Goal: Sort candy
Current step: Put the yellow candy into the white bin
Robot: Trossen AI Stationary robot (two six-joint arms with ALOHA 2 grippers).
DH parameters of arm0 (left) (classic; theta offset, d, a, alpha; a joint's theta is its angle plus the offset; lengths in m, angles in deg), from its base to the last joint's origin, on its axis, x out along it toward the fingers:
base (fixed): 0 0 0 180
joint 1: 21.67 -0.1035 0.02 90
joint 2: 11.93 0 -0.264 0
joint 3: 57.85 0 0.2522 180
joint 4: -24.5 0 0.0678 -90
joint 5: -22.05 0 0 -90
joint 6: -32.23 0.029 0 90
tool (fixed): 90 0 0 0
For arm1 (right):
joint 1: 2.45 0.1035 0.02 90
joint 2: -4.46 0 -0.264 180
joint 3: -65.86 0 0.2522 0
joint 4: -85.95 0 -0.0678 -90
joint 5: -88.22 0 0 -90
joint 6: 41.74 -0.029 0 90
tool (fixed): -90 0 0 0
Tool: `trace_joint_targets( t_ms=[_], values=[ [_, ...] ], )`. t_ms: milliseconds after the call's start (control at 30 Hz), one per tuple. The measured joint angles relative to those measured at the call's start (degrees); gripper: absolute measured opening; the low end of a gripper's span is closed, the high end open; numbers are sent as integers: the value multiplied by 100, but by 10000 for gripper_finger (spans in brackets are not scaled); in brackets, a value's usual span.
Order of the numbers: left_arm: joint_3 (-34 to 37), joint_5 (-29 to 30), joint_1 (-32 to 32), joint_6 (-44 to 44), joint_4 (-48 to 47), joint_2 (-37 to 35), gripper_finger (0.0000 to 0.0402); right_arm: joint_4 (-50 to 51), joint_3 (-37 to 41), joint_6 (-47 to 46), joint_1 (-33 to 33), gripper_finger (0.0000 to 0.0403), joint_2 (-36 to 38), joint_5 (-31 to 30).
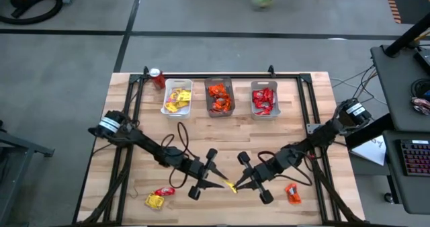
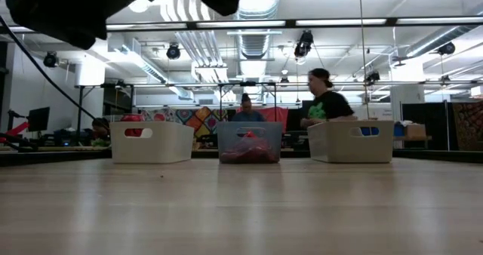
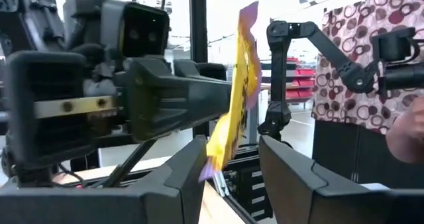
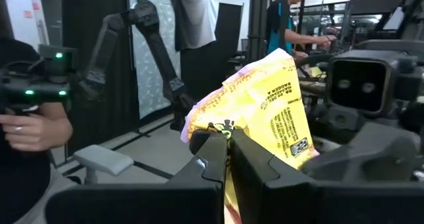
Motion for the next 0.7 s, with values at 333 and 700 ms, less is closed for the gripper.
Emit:
trace_joint_targets(
  t_ms=[333, 700],
  values=[
    [-173, -114, 9, 403, -51, 84, 40, 146, 7, 6, -22, 9, 0, 11],
    [-110, -51, -16, -32, -379, -106, 1, 356, 9, -352, -34, 78, 184, -375]
  ],
)
